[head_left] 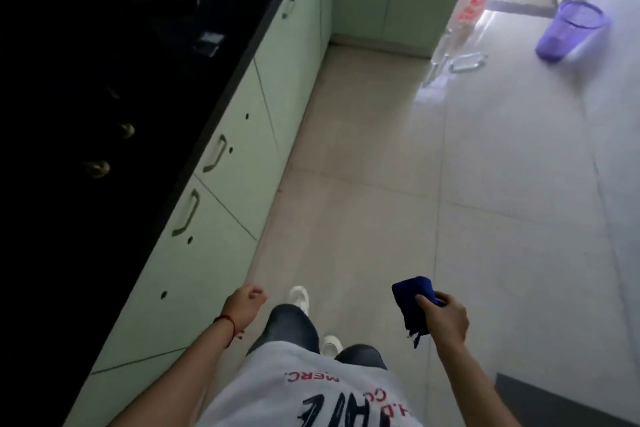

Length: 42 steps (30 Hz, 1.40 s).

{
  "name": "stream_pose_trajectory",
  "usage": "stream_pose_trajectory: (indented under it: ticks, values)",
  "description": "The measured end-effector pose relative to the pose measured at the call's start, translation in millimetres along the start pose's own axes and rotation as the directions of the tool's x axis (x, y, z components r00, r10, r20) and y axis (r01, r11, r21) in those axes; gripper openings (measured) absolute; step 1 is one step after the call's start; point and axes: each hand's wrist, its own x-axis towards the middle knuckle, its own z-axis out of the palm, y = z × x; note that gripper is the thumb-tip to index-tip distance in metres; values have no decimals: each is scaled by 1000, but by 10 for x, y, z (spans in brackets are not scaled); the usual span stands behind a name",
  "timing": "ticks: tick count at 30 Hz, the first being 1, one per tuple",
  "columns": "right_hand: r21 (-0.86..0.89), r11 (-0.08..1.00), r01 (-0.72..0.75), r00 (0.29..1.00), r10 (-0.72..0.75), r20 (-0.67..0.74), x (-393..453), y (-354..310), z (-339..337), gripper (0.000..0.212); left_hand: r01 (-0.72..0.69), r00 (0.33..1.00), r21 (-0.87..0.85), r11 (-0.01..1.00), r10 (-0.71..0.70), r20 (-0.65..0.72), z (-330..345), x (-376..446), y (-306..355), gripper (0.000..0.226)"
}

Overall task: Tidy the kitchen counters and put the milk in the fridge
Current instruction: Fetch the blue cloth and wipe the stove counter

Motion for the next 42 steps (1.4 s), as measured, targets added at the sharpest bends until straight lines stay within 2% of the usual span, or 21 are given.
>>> stream_pose_trajectory:
  ticks: [4,7,11,13,16,19,22,26,31,37,42]
  values:
    - [20,1000,-22,999,22,-33,451,-358,21,39,9,1000,6,1000,-9,24,-40,427,322,26]
    - [40,999,-6,999,8,-50,849,-771,107,38,50,998,-7,999,-50,45,-107,850,622,11]
    - [56,998,-30,997,34,-70,1340,-1394,191,38,102,994,7,995,-102,49,-253,1345,1202,27]
    - [77,996,-40,996,46,-80,1561,-1672,206,38,105,993,11,994,-105,59,-340,1536,1620,27]
    - [102,994,-41,994,51,-100,1855,-2047,208,41,11,994,4,1000,-11,106,-448,1836,2329,14]
    - [108,993,-55,992,67,-110,2127,-2329,177,40,-110,989,23,994,108,100,-552,2112,3075,24]
    - [105,992,-64,992,76,-105,2472,-2577,145,39,-199,978,4,980,198,64,-659,2425,3784,26]
    - [89,992,-86,992,94,-84,3088,-2956,146,38,-220,976,-29,975,220,6,-730,2866,4490,25]
    - [35,997,-74,997,74,-8,3890,-3686,155,39,-135,990,-58,989,132,-43,-787,3285,4972,24]
    - [-89,992,91,990,-80,120,4631,-4835,354,38,-41,988,-177,983,13,-156,-990,3506,5217,23]
    - [-123,964,237,950,-203,239,4990,-5804,937,37,5,959,-322,947,-96,-267,-1230,3630,5277,27]
